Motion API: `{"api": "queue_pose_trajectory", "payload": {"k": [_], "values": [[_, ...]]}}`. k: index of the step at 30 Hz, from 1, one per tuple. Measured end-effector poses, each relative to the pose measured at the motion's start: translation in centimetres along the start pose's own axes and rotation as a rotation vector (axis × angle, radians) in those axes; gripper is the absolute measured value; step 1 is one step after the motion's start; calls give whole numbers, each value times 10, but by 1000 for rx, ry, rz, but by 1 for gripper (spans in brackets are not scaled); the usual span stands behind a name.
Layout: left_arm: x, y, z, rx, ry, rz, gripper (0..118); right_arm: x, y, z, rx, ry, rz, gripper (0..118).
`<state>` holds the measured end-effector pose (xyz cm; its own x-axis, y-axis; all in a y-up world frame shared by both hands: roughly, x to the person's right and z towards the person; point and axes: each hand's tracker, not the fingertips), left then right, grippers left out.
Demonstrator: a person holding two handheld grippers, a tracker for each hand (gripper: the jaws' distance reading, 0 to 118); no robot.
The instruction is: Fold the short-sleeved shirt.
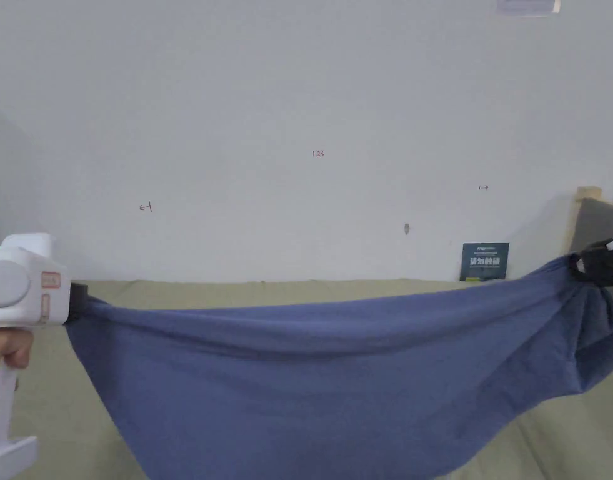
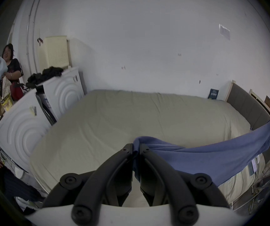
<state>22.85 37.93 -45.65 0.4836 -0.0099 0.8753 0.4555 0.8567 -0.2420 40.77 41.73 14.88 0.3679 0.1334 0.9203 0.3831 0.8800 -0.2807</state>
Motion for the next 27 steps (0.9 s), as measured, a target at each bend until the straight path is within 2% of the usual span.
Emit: {"api": "queue_pose_trajectory", "payload": {"k": [11, 21, 27], "values": [[3, 56, 4, 73, 55, -15, 4, -5, 45, -9, 43, -40, 1, 11], [21, 105, -43, 85, 98, -42, 4, -7, 84, -73, 49, -66, -14, 11], [27, 133, -85, 95, 107, -4, 4, -7, 110, -118, 54, -86, -7, 11]]}}
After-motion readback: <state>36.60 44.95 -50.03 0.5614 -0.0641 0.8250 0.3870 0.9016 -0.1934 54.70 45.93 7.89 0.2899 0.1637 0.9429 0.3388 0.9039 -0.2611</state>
